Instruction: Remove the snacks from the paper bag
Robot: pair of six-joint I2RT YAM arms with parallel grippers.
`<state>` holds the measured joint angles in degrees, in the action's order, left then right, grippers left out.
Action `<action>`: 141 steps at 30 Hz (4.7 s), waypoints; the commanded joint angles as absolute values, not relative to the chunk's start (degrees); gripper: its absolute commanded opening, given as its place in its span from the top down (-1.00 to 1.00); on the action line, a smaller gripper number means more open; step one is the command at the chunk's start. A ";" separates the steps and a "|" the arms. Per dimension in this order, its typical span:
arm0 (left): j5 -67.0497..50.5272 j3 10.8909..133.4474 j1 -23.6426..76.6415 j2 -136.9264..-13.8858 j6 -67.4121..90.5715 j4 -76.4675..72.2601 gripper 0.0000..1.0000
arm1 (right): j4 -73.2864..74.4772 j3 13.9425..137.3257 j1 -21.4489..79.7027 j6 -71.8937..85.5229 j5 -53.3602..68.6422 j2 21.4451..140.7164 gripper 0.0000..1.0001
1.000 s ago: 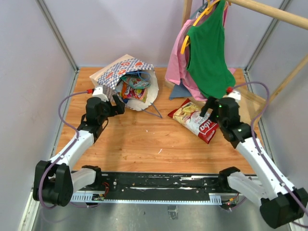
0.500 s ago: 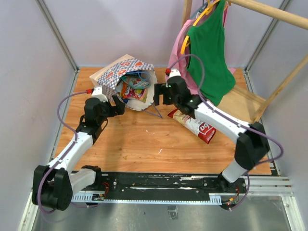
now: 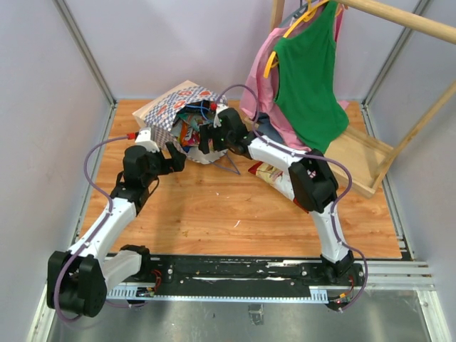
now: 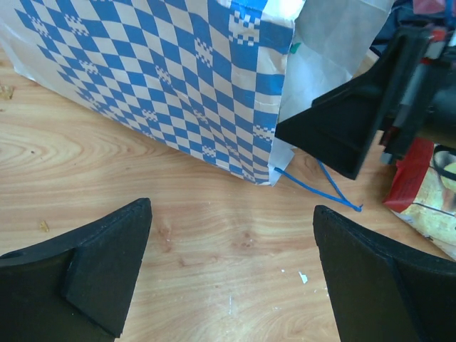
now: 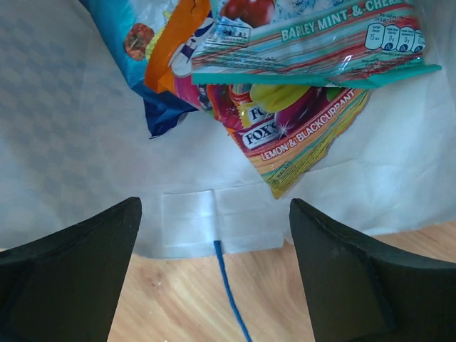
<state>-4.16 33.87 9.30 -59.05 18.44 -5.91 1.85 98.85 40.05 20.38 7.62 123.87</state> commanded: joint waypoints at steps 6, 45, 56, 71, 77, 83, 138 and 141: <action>-5.72 36.26 8.88 -57.38 17.97 -4.36 -0.99 | -9.45 93.20 38.48 -4.49 22.68 122.63 -0.88; -9.35 35.91 8.88 -61.18 20.06 -6.47 -0.99 | -29.80 93.35 41.65 -57.50 19.66 130.21 -0.67; -10.29 36.07 8.87 -62.38 20.21 -7.17 -0.99 | -35.58 87.02 41.58 -56.33 18.57 125.50 -0.58; -9.98 36.38 8.88 -61.92 19.72 -5.80 -0.99 | -21.55 111.59 40.51 -58.02 16.45 141.50 -0.46; -10.06 36.72 8.88 -62.63 19.77 -6.06 -0.99 | -18.53 116.98 40.10 -56.25 17.21 144.50 -0.23; -9.67 36.69 8.86 -63.07 19.53 -6.05 -0.99 | -18.92 114.86 40.09 -55.05 17.17 142.91 0.23; -12.03 36.77 8.88 -65.22 21.52 -7.11 -0.99 | -41.84 44.24 31.75 -60.46 0.37 95.01 0.45; -11.04 36.91 8.88 -65.34 21.41 -6.71 -0.99 | -41.55 44.34 31.90 -58.11 1.97 94.60 -0.18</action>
<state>-11.40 36.01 9.13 -65.65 21.10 -5.91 -39.03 44.40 32.40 -61.25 -0.03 94.85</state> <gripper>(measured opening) 0.994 0.435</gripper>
